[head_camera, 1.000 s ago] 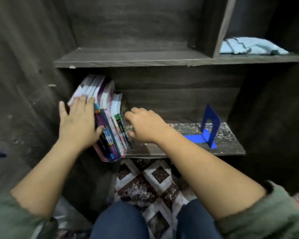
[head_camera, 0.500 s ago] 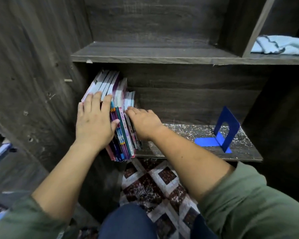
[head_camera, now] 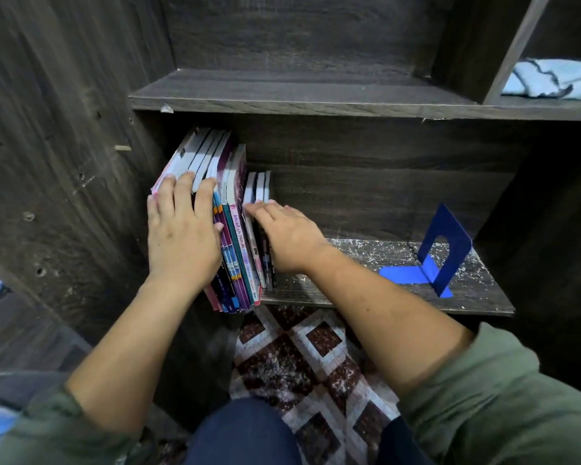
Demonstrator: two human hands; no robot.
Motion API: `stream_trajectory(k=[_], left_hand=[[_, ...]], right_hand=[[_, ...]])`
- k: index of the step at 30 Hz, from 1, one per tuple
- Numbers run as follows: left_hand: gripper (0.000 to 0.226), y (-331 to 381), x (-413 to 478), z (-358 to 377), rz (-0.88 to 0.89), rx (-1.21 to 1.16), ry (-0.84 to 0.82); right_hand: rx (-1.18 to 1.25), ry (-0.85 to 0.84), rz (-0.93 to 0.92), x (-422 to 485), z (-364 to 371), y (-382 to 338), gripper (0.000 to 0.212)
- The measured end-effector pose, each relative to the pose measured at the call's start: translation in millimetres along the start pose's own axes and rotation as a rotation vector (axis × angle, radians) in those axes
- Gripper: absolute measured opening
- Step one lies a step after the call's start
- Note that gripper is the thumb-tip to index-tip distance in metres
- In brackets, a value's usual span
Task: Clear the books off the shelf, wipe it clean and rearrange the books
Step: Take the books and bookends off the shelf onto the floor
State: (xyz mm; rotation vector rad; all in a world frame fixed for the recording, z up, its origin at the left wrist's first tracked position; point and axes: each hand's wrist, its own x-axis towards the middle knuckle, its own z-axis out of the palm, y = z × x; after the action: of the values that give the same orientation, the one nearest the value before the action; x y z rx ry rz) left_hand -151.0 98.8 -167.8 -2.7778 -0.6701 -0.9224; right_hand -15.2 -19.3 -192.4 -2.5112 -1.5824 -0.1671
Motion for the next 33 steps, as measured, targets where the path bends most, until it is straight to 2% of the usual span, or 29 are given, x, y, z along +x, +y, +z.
stream_trajectory(k=[4,10,12,14,18,21,25,29,33], left_hand=[[0.068,-1.0,-0.5,0.4,-0.004,-0.005,-0.005],[0.07,-1.7,-0.5,0.5,0.004,-0.009,-0.004],[0.07,-2.2,-0.5,0.8,0.008,-0.01,-0.001],[0.07,-2.2,-0.3,1.3,0.008,-0.016,0.004],[0.07,-1.0,-0.4,3.2,-0.001,-0.03,0.012],[0.068,0.7,-0.7,3.7,-0.006,-0.045,0.025],[0.068,0.7,-0.8,2.6,-0.005,-0.036,0.022],[0.067,-2.3,-0.7,1.4,-0.014,-0.028,0.007],[0.069,-2.1,-0.8,1.2,-0.008,-0.019,0.009]], right_hand=[[-0.068,-0.06,0.012,1.6,-1.0,-1.1,0.082],[-0.184,0.147,-0.035,2.3,16.5,8.0,0.061],[-0.139,0.189,-0.054,0.1,15.3,16.1,0.058],[-0.013,0.178,-0.025,-3.2,8.1,23.6,0.063],[0.234,0.078,0.037,-3.4,-2.3,24.8,0.111],[0.282,0.048,-0.006,6.3,-4.3,17.7,0.127],[0.238,0.019,-0.088,23.1,-6.0,9.4,0.121],[0.136,0.002,-0.1,30.9,-13.0,8.6,0.107],[0.1,-0.017,-0.11,38.5,-13.0,17.3,0.105]])
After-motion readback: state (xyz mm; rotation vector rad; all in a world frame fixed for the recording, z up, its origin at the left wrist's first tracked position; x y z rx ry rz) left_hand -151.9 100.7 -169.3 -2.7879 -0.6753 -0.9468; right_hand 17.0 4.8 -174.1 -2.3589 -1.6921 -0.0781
